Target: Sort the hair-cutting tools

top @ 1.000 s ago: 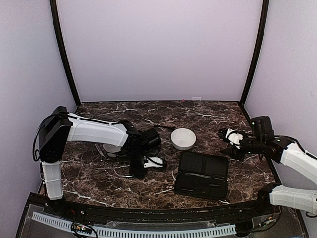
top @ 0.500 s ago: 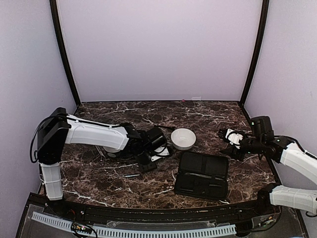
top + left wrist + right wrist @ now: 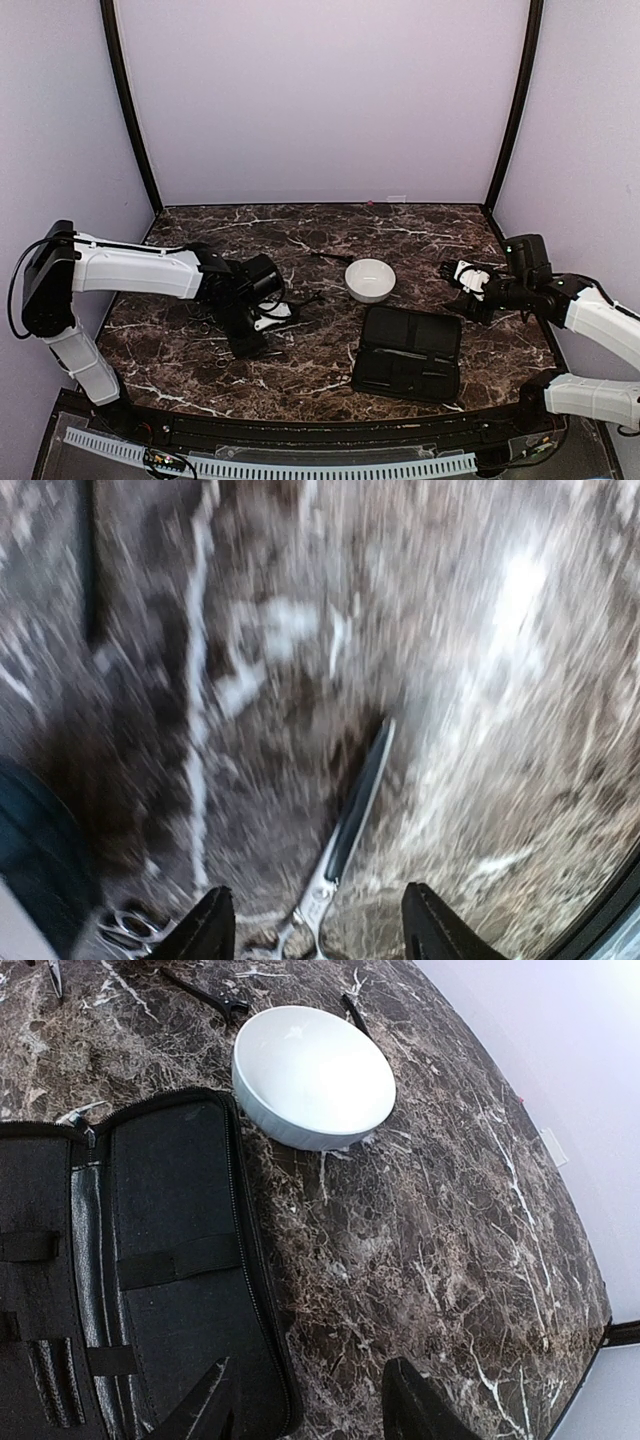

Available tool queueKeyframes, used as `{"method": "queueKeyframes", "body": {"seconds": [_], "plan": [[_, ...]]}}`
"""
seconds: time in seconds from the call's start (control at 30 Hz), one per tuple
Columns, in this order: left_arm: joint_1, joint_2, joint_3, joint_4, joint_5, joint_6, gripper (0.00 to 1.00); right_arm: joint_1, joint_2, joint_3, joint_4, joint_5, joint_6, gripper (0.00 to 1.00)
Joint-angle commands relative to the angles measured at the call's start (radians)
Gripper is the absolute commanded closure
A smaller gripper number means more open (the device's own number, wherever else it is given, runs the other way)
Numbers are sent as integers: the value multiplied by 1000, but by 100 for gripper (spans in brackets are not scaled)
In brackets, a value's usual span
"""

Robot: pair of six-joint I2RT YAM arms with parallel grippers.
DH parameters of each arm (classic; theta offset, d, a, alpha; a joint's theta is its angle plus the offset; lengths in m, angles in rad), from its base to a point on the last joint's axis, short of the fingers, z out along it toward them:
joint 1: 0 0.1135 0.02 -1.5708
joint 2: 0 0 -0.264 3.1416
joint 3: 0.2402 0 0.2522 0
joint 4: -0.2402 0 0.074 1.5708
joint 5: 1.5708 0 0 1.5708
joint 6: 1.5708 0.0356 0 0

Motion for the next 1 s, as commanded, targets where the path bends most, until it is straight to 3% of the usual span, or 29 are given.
{"method": "queueKeyframes", "body": {"seconds": [0.0, 0.43, 0.6, 0.8, 0.9, 0.97], "plan": [[33, -13, -20, -69, -12, 16, 44, -5, -2, 0, 16, -16, -7, 52], [48, -60, -117, 11, -26, 75, 50, -4, -5, 4, 10, -23, -8, 51], [47, 34, -93, -1, -18, 71, 65, -5, -6, 4, 3, -28, -12, 51], [47, 137, -45, -36, 18, 73, 74, -5, -1, 5, -13, -61, -16, 51], [47, 177, -3, -63, 59, 63, 88, -5, 3, 9, -18, -70, -17, 51], [42, 213, 41, -82, 87, 55, 92, -5, 4, 10, -17, -65, -16, 51]]}}
